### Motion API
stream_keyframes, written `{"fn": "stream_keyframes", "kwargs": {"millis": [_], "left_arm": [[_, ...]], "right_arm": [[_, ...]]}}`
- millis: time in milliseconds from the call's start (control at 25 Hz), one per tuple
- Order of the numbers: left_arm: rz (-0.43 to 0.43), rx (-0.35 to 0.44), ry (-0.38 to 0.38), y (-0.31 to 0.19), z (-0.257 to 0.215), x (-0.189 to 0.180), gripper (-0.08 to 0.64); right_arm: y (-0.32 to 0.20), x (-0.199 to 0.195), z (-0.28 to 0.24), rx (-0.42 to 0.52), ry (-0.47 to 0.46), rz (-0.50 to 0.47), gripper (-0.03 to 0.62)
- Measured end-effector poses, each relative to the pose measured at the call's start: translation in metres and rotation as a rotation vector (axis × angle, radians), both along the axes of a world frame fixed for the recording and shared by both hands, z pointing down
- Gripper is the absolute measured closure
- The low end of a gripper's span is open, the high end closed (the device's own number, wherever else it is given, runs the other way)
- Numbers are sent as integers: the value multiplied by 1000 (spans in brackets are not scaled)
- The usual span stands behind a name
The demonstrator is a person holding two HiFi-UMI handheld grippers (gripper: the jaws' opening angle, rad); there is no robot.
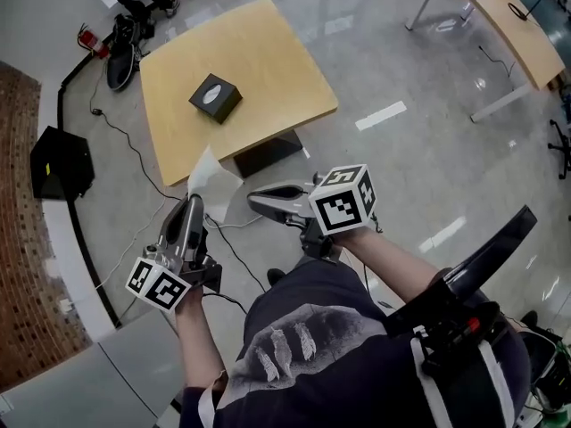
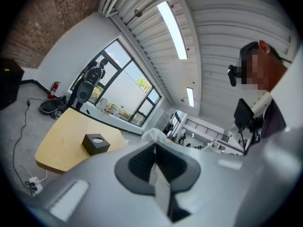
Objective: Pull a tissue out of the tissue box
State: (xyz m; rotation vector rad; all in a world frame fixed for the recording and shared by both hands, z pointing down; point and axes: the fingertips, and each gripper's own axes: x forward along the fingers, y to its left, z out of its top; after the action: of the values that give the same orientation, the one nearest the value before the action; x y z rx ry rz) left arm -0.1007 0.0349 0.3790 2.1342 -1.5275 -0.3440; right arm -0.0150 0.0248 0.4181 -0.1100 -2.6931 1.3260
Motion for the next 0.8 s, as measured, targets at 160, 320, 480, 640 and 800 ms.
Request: {"fn": "stream_keyframes", "kwargs": {"millis": [160, 320, 480, 640, 800], "left_arm": [[18, 48, 11, 35, -11, -8, 558], [31, 69, 4, 84, -14, -23, 558], [46, 110, 22, 130, -16, -37, 558], [84, 126, 47, 155, -4, -38, 558], [133, 141, 79, 165, -8, -30, 558]], "right_arm": [[32, -16, -3, 35, 28, 10, 598], [81, -39, -5, 84, 61, 14, 598], [125, -56, -6, 126, 85, 10, 598], [149, -58, 1, 154, 121, 57, 598], [170, -50, -6, 174, 121, 83, 598]]}}
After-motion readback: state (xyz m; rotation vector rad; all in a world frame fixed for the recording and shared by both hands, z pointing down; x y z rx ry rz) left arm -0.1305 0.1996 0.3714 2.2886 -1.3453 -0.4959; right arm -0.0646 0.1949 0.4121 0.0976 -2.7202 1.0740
